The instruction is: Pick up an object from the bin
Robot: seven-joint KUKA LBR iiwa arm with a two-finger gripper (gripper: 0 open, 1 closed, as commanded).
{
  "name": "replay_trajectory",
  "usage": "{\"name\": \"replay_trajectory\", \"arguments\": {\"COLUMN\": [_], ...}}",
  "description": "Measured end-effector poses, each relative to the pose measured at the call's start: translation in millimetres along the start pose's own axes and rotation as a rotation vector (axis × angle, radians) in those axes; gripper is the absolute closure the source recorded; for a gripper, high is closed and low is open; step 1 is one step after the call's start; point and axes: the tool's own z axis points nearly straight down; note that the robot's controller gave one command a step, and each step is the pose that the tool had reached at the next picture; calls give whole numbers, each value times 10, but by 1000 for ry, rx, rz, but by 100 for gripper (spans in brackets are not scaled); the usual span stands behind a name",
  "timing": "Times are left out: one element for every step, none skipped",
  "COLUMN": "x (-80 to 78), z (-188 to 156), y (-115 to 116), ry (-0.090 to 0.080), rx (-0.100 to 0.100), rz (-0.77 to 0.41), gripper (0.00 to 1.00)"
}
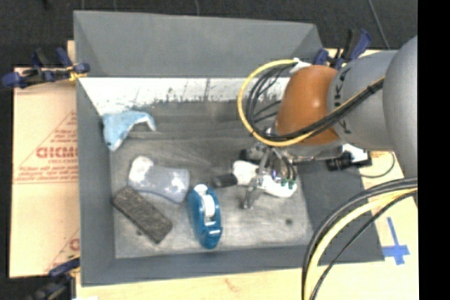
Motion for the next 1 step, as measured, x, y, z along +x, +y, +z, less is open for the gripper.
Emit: {"name": "replay_trajectory", "arguments": {"x": [66], "z": [-45], "y": [-56], "ry": [-4], "rx": [-4], "rz": [144], "gripper": [100]}}
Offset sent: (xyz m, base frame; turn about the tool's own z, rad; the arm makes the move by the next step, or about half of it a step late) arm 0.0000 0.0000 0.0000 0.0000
